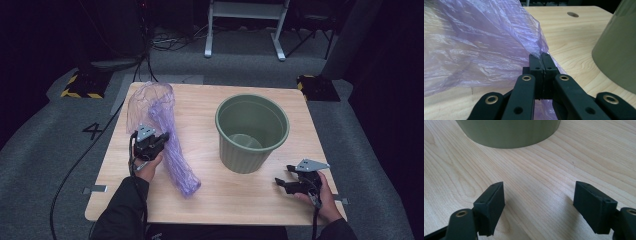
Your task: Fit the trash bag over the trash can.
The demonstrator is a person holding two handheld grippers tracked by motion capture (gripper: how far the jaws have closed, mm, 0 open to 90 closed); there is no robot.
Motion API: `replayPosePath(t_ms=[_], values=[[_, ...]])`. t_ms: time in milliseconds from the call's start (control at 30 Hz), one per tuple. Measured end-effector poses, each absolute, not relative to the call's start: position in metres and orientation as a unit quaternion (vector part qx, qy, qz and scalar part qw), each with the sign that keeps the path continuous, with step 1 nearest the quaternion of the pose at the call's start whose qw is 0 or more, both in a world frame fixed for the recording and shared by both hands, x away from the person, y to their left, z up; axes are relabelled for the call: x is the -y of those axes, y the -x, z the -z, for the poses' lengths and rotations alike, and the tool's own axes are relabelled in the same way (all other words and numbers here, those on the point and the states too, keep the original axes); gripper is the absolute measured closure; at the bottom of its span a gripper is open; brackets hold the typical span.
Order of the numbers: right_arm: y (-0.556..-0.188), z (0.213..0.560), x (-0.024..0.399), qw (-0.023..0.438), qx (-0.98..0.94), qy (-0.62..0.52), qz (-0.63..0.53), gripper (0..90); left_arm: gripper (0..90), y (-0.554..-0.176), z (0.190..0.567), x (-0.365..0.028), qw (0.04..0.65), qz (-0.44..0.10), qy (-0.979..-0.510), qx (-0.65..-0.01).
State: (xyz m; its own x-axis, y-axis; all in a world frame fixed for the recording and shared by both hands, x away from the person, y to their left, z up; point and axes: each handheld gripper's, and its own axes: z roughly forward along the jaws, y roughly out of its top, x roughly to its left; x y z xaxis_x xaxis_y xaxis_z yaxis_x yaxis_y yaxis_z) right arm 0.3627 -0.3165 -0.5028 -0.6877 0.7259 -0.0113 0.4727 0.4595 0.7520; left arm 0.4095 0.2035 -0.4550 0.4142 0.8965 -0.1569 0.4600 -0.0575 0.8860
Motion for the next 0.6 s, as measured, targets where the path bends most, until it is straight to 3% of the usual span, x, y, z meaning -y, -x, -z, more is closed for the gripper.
replayPosePath(t_ms=[600], values=[[-0.360,0.503,0.318,0.170,-0.834,-0.367,-0.376,24.7,89.2,-0.425,0.425,-0.190,0.511,-0.219,-0.678,-0.482]])
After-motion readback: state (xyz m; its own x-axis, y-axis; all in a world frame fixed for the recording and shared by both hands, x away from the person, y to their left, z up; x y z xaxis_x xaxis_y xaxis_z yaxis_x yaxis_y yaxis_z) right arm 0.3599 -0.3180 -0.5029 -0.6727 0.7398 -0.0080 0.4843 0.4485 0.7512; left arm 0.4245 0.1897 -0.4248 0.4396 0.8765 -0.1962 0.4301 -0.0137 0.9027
